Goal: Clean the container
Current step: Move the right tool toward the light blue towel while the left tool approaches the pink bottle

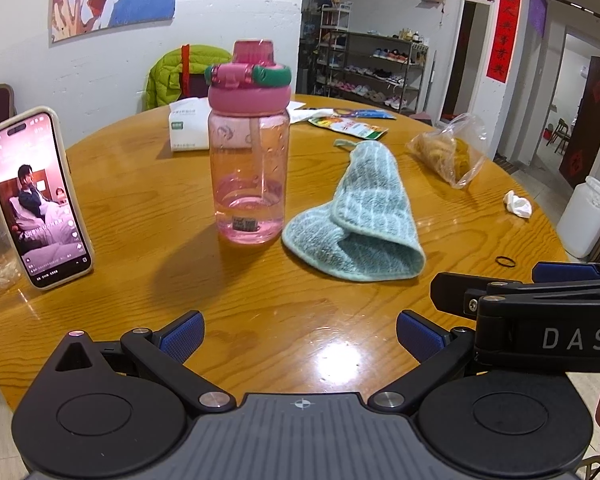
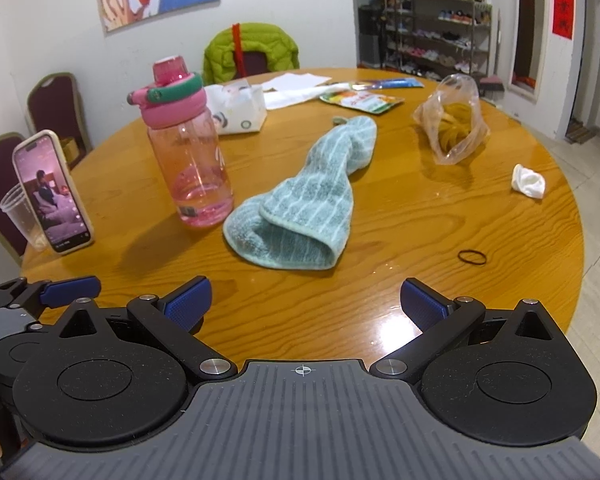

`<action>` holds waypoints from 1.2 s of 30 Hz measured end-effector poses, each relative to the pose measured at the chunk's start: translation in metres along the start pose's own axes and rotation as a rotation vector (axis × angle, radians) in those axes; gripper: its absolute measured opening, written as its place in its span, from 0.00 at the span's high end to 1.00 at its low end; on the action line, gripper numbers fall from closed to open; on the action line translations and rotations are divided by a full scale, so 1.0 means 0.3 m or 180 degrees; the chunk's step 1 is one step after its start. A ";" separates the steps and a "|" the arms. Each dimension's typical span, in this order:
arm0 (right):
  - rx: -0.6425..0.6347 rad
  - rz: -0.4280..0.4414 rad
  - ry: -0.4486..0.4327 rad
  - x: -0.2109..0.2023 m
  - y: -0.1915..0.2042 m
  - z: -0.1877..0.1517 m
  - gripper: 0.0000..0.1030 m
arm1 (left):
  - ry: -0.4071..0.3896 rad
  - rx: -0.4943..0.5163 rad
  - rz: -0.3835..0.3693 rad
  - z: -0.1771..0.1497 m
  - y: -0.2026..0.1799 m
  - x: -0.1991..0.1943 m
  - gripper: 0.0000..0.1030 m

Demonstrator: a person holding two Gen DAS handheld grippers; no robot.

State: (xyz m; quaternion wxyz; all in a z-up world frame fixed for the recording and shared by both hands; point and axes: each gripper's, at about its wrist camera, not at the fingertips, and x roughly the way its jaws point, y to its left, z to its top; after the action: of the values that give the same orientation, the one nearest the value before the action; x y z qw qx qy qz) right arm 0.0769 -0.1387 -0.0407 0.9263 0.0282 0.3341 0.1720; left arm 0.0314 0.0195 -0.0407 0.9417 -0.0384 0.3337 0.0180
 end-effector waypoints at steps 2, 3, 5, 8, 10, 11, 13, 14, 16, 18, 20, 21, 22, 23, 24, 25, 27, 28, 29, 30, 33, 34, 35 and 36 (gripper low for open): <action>0.0050 0.0081 -0.0016 0.026 -0.012 0.003 0.00 | 0.0001 -0.0015 -0.0004 0.001 0.008 0.021 0.01; 0.0076 0.0122 -0.0023 0.040 -0.018 0.005 0.00 | -0.0005 -0.0021 -0.0009 0.002 0.013 0.032 0.01; 0.0126 0.0203 -0.0039 0.066 -0.030 0.008 0.00 | -0.0025 -0.0026 -0.0020 0.003 0.024 0.055 0.01; 0.0202 0.0325 -0.0062 0.105 -0.048 0.013 0.00 | -0.0046 -0.0057 -0.0021 0.007 0.048 0.091 0.01; 0.0252 0.0407 -0.0078 0.132 -0.060 0.016 0.00 | -0.0065 -0.0090 -0.0020 0.013 0.066 0.114 0.01; 0.0278 0.0447 -0.0085 0.145 -0.066 0.018 0.00 | -0.0081 -0.0110 -0.0021 0.018 0.075 0.124 0.01; 0.0395 0.0473 -0.0079 0.192 -0.063 0.048 0.00 | -0.0118 -0.0165 -0.0069 0.030 0.094 0.140 0.01; 0.0465 0.0480 -0.0083 0.210 -0.073 0.059 0.00 | -0.0139 -0.0198 -0.0117 0.037 0.105 0.148 0.01; 0.0586 0.0493 -0.0096 0.247 -0.089 0.082 0.00 | -0.0187 -0.0257 -0.0263 0.054 0.127 0.162 0.01; 0.0670 0.0485 -0.0111 0.284 -0.097 0.108 0.00 | -0.0200 -0.0273 -0.0316 0.073 0.140 0.180 0.01; 0.0754 0.0477 -0.0127 0.321 -0.105 0.135 0.00 | -0.0200 -0.0196 -0.0324 0.092 0.144 0.202 0.01; 0.0796 0.0473 -0.0135 0.339 -0.109 0.148 0.00 | -0.0175 -0.0156 -0.0323 0.102 0.145 0.215 0.01; 0.0822 0.0467 -0.0151 0.356 -0.110 0.157 0.00 | -0.0138 -0.0131 -0.0327 0.110 0.146 0.228 0.01; 0.0827 0.0459 -0.0179 0.372 -0.108 0.160 0.00 | -0.0108 -0.0116 -0.0339 0.117 0.147 0.240 0.01; 0.0833 0.0452 -0.0207 0.387 -0.105 0.164 0.00 | -0.0086 -0.0099 -0.0355 0.124 0.148 0.250 0.01; 0.0839 0.0444 -0.0235 0.402 -0.103 0.168 0.00 | -0.0076 -0.0080 -0.0357 0.128 0.148 0.259 0.01; 0.0850 0.0428 -0.0291 0.432 -0.099 0.175 0.00 | -0.0078 -0.0043 -0.0322 0.135 0.149 0.272 0.01; 0.0856 0.0421 -0.0319 0.447 -0.096 0.178 0.00 | -0.0094 -0.0028 -0.0294 0.138 0.148 0.277 0.01; 0.0862 0.0413 -0.0347 0.462 -0.094 0.182 0.00 | -0.0110 -0.0014 -0.0266 0.142 0.148 0.281 0.01; 0.0867 0.0405 -0.0375 0.477 -0.092 0.185 0.00 | -0.0125 -0.0004 -0.0236 0.146 0.148 0.284 0.01; 0.0892 0.0382 -0.0428 0.525 -0.102 0.196 0.00 | -0.0122 0.0008 -0.0149 0.159 0.150 0.297 0.01; 0.0910 0.0378 -0.0386 0.541 -0.133 0.200 0.00 | -0.0108 0.0010 -0.0110 0.163 0.150 0.302 0.01; 0.0926 0.0379 -0.0351 0.550 -0.148 0.204 0.00 | -0.0086 0.0010 -0.0063 0.167 0.149 0.308 0.01; 0.0946 0.0388 -0.0321 0.554 -0.156 0.204 0.00 | -0.0066 0.0011 -0.0013 0.169 0.148 0.314 0.01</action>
State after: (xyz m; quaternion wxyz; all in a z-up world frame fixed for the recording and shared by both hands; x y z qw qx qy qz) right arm 0.2487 -0.1227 -0.1024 0.9153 0.1937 0.3067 0.1749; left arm 0.1338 0.0687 -0.0633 0.9452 -0.0372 0.3239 0.0159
